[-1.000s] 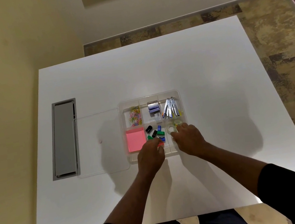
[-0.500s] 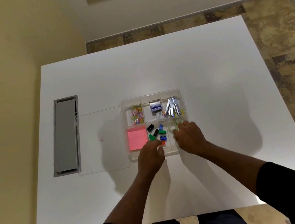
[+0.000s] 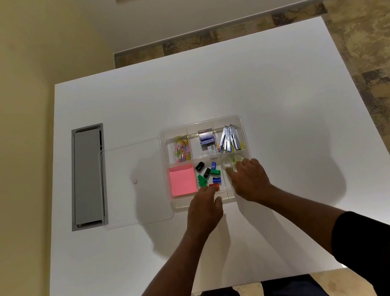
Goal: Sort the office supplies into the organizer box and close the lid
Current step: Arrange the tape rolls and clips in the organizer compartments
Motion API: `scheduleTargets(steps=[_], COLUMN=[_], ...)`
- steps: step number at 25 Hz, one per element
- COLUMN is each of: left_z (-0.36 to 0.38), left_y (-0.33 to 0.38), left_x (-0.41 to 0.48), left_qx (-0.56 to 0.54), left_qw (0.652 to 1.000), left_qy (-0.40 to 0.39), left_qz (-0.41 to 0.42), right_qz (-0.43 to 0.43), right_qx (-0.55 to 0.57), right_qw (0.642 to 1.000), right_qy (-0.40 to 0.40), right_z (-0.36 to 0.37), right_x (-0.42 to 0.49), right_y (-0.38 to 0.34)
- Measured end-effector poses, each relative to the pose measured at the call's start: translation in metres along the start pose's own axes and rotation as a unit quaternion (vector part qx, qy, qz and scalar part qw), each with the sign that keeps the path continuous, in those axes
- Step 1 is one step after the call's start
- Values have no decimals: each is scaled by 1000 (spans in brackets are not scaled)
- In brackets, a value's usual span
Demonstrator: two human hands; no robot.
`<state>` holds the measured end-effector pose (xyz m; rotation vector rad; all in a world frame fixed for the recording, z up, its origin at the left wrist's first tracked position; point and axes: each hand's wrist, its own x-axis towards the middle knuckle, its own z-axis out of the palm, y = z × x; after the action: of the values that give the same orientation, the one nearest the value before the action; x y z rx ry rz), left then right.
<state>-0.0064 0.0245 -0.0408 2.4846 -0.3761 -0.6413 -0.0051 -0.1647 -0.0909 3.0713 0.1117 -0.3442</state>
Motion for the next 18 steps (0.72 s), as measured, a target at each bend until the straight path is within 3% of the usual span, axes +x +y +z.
scheduleTargets(steps=[5, 11, 15, 18], left_z=[1, -4, -4, -3], left_y=[0, -3, -4, -3], left_x=[-3, -2, -3, -2], left_qx=[4, -1, -6, 0], left_qw=[1000, 1000, 1000, 1000], left_qy=[0, 15, 18, 16], left_qz=[3, -4, -10, -9], right_qz=[4, 64, 117, 109], right_qx=[14, 127, 122, 93], right_qw=[1000, 986, 986, 988], right_qy=[12, 92, 7, -60], right_z=[-5, -29, -29, -30], right_x=[-1, -3, -11, -14], right_y=[-1, 29, 47, 46])
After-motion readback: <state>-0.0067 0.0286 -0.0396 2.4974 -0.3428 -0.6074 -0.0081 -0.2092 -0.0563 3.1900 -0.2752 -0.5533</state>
